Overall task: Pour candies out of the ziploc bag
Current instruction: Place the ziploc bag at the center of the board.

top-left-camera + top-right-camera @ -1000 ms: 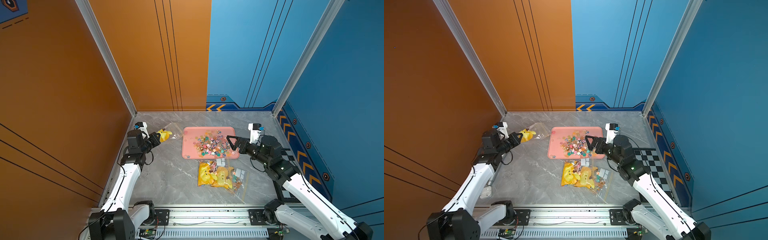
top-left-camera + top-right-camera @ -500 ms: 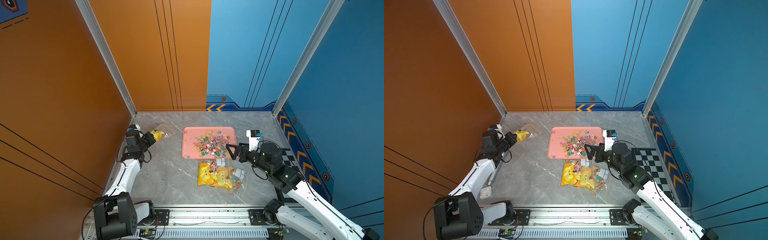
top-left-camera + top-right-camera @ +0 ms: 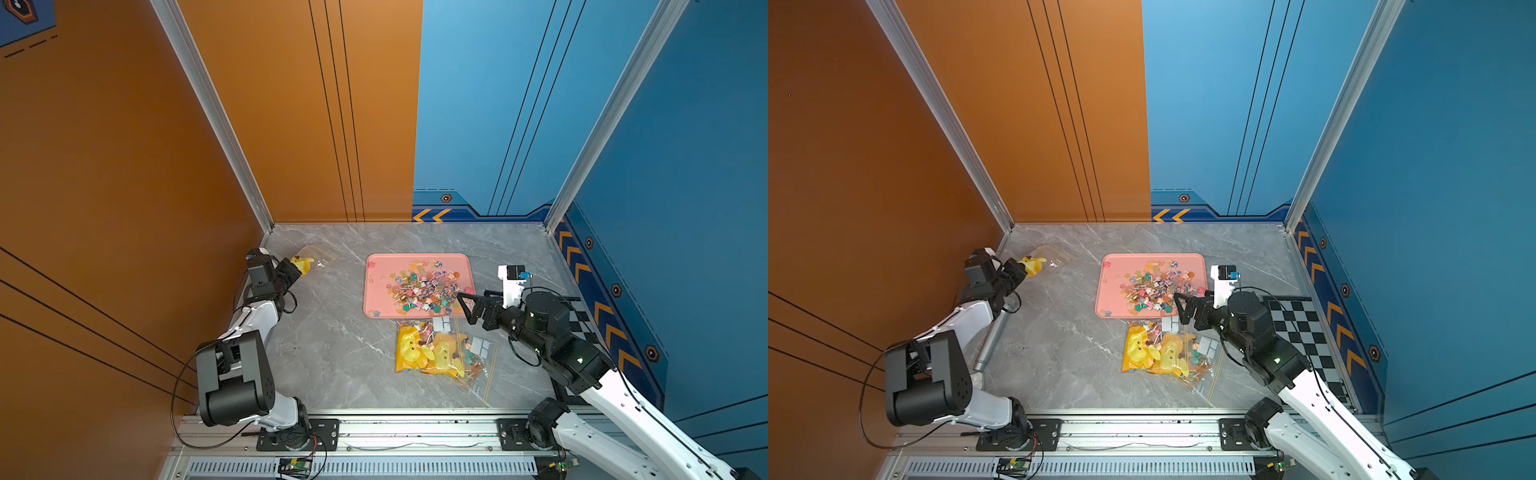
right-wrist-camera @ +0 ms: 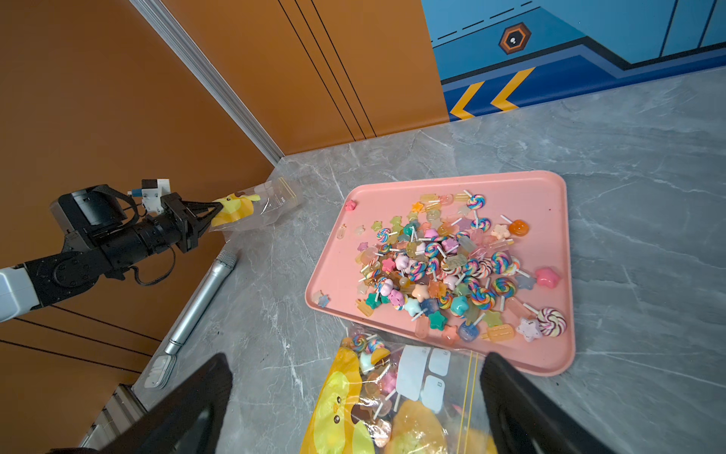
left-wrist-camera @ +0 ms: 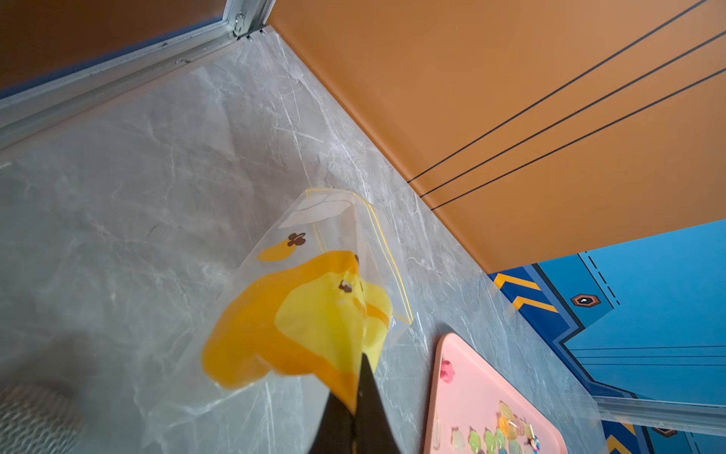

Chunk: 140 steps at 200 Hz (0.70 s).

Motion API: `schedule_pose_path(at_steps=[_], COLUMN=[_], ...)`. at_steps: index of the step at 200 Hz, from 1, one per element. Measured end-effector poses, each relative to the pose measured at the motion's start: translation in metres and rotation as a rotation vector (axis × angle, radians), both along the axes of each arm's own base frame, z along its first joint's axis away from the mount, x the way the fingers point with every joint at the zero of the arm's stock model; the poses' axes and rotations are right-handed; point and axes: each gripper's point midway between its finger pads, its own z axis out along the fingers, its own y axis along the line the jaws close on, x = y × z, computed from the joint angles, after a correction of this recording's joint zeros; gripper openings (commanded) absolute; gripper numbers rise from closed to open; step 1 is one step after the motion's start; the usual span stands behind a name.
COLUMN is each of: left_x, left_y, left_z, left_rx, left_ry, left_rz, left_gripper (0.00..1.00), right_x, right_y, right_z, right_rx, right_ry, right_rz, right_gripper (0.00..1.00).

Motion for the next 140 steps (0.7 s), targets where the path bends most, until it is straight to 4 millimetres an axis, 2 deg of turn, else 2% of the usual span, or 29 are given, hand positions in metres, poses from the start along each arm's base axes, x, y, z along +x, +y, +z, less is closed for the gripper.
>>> schedule_pose_path(at_steps=[29,46,84,118,140], left_x=[0.016,0.023,0.027,0.027,0.028], left_y=[0.006,0.014,0.031,0.036,0.037], left_z=[-0.001,-0.009,-0.026,-0.024,-0.023], left_rx=[0.012,0.012,0.011,0.018,0.019], left_ry=[-0.036,-0.038,-0.026,-0.038,-0.044], left_rz=[0.002,0.014,0.049,0.061,0.062], left_gripper=[0.00,0.00,0.00,0.14,0.36], right_x=[-0.001,-0.001,-0.004,-0.005,-0.007], right_y=[-0.001,-0.001,-0.005,-0.003,0.002], right_z=[0.000,-0.002,-0.006,-0.007,-0.003], right_rx=[0.000,-0.009,-0.030,-0.035,-0.032], right_ry=[-0.002,0.007,0.016,0.021,0.016], right_rz=[0.000,0.000,-0.007,0.000,0.014], right_gripper=[1.00,1.00,1.00,1.00,1.00])
